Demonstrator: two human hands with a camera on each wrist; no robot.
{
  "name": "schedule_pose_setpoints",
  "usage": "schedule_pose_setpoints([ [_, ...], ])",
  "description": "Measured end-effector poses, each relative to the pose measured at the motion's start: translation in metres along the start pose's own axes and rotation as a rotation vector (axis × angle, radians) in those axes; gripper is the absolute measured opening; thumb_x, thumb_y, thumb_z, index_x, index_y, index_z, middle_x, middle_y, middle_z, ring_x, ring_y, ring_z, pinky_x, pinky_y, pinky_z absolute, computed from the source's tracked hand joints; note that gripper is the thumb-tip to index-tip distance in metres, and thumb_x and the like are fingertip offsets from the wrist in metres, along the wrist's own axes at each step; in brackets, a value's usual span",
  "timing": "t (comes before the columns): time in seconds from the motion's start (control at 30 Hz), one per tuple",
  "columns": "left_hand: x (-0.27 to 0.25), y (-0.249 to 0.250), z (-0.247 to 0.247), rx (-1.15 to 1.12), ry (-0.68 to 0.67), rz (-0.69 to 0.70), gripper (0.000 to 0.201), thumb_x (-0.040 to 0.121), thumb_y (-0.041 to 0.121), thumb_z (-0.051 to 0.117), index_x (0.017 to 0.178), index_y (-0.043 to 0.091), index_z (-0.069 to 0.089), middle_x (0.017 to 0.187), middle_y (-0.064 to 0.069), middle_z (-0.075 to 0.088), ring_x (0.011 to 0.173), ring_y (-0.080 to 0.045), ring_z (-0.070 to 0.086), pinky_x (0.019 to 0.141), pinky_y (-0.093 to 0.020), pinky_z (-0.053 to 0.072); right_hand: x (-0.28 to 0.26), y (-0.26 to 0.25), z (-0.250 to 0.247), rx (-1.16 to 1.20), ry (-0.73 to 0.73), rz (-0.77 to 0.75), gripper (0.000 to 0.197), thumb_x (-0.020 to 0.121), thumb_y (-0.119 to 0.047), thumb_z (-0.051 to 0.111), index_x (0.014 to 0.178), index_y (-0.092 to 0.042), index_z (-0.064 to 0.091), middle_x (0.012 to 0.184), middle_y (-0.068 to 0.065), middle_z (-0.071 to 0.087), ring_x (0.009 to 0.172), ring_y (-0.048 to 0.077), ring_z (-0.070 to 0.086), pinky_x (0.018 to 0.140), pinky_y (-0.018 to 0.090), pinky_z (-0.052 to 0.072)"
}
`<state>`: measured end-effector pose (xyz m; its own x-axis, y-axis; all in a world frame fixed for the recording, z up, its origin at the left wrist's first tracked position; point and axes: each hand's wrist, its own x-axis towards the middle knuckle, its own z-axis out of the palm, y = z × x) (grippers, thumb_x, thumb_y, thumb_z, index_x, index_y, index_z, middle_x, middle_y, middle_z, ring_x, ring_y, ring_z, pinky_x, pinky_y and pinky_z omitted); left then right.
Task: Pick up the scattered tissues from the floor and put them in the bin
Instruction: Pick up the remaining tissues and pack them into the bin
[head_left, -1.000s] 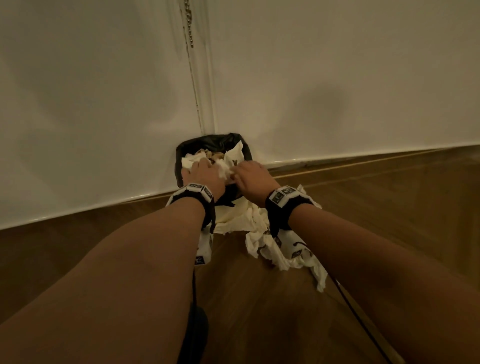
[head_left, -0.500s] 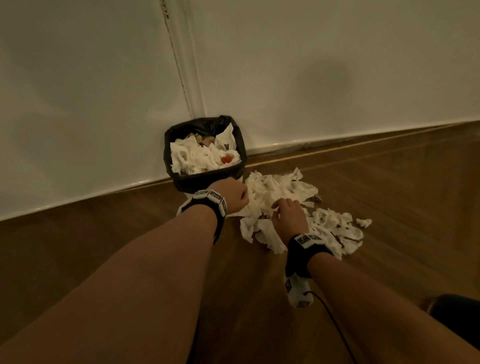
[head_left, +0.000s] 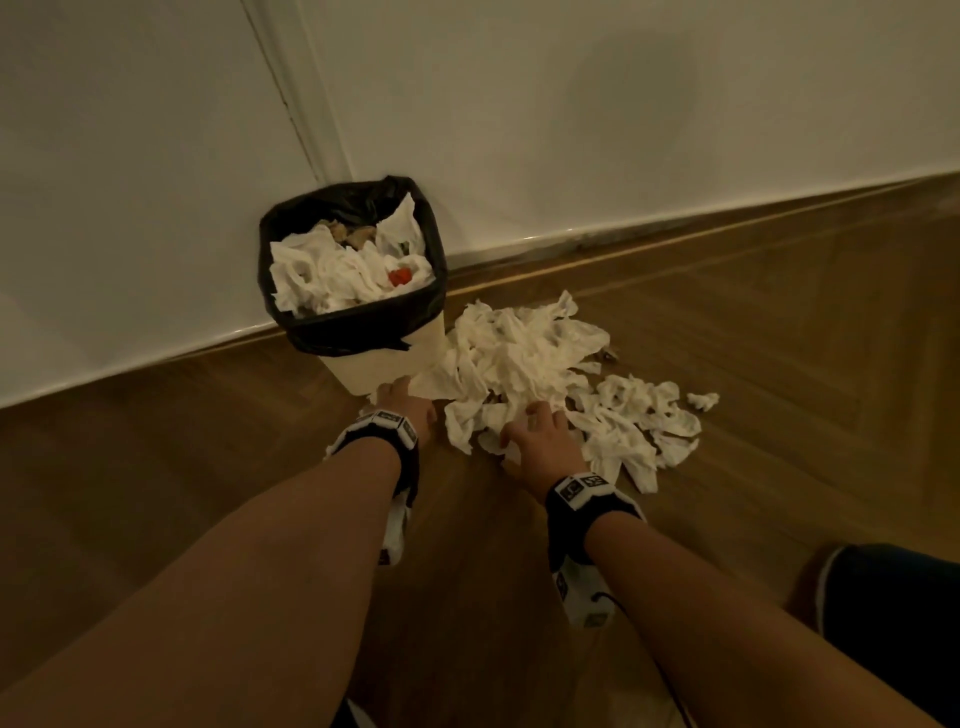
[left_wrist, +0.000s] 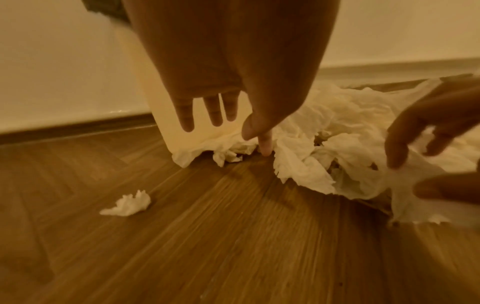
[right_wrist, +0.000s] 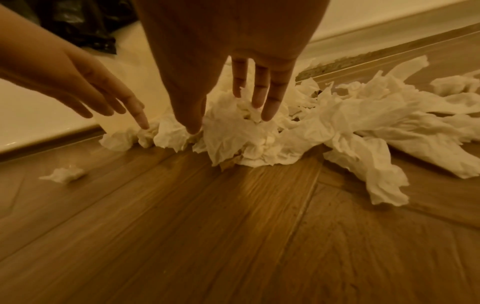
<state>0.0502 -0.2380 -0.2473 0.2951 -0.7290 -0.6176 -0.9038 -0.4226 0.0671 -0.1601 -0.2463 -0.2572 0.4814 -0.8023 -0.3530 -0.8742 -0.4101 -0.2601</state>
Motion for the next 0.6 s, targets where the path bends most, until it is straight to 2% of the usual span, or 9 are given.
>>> schedule_pose_setpoints([
  [0.07, 0.004, 0.002, 0.003, 0.000, 0.022, -0.014, 0.046, 0.092, 0.018, 0.045, 0.137, 0.025, 0.045, 0.154, -0.006, 0.010, 0.139, -0.035, 0.014, 0.112, -0.042, 0.025, 0.000, 0.000, 0.003, 0.005, -0.021, -0.028, 0.032, 0.089, -0.031, 0.058, 0.120, -0.028, 0.052, 0.143, 0.008, 0.025, 0.127, 0.032, 0.030, 0.100, 0.040, 0.041],
  [0.13, 0.006, 0.004, 0.003, 0.032, 0.060, 0.012, 0.043, 0.093, 0.020, 0.044, 0.135, 0.031, 0.045, 0.151, -0.009, 0.016, 0.137, -0.036, 0.017, 0.112, -0.043, 0.024, 0.000, 0.001, 0.004, 0.038, -0.030, -0.029, 0.029, 0.090, -0.026, 0.056, 0.119, -0.027, 0.052, 0.143, 0.008, 0.023, 0.127, 0.032, 0.031, 0.100, 0.042, 0.042],
  [0.23, 0.012, 0.001, 0.005, 0.064, -0.006, -0.019, 0.042, 0.098, 0.026, 0.038, 0.138, 0.035, 0.042, 0.154, -0.005, 0.011, 0.139, -0.035, 0.013, 0.116, -0.044, 0.019, 0.002, 0.003, 0.005, 0.061, -0.070, -0.025, 0.031, 0.090, -0.021, 0.057, 0.119, -0.031, 0.057, 0.149, 0.006, 0.014, 0.129, 0.034, 0.030, 0.102, 0.043, 0.041],
  [0.33, 0.020, -0.004, 0.014, 0.094, -0.004, -0.021, 0.047, 0.100, 0.033, 0.029, 0.147, 0.027, 0.027, 0.157, -0.007, 0.011, 0.142, -0.033, 0.013, 0.118, -0.043, 0.015, 0.005, 0.007, 0.005, 0.018, -0.141, -0.050, 0.036, 0.092, -0.022, 0.054, 0.125, -0.036, 0.056, 0.155, 0.001, -0.001, 0.130, 0.037, 0.032, 0.101, 0.043, 0.041],
  [0.4, 0.019, -0.001, 0.018, 0.060, 0.015, -0.028, 0.052, 0.100, 0.039, 0.027, 0.149, 0.021, 0.022, 0.155, -0.008, 0.018, 0.140, -0.033, 0.020, 0.116, -0.043, 0.018, 0.007, 0.010, 0.007, 0.000, -0.164, -0.071, 0.045, 0.093, -0.021, 0.053, 0.135, -0.034, 0.046, 0.157, -0.002, -0.004, 0.128, 0.036, 0.036, 0.098, 0.042, 0.044],
  [0.47, 0.016, 0.006, 0.016, 0.022, 0.023, -0.022, 0.051, 0.098, 0.042, 0.030, 0.146, 0.021, 0.030, 0.152, -0.010, 0.026, 0.137, -0.034, 0.028, 0.113, -0.043, 0.025, 0.008, 0.013, 0.008, 0.012, -0.161, -0.070, 0.052, 0.092, -0.018, 0.053, 0.142, -0.026, 0.037, 0.157, -0.004, 0.000, 0.125, 0.034, 0.042, 0.094, 0.039, 0.046],
  [0.5, 0.015, 0.010, 0.013, 0.001, 0.025, -0.010, 0.048, 0.098, 0.038, 0.033, 0.142, 0.020, 0.037, 0.149, -0.011, 0.032, 0.133, -0.034, 0.035, 0.111, -0.043, 0.030, 0.008, 0.013, 0.007, 0.024, -0.142, -0.068, 0.052, 0.092, -0.017, 0.053, 0.142, -0.021, 0.037, 0.157, -0.004, 0.006, 0.124, 0.032, 0.044, 0.094, 0.038, 0.047],
  [0.6, 0.012, 0.021, 0.001, -0.069, 0.028, 0.027, 0.038, 0.099, 0.019, 0.036, 0.135, 0.012, 0.047, 0.139, -0.015, 0.046, 0.123, -0.034, 0.047, 0.104, -0.042, 0.040, 0.005, 0.016, 0.000, 0.059, -0.052, -0.075, 0.040, 0.093, -0.016, 0.051, 0.133, -0.013, 0.049, 0.149, 0.001, 0.029, 0.122, 0.026, 0.048, 0.096, 0.034, 0.044],
])
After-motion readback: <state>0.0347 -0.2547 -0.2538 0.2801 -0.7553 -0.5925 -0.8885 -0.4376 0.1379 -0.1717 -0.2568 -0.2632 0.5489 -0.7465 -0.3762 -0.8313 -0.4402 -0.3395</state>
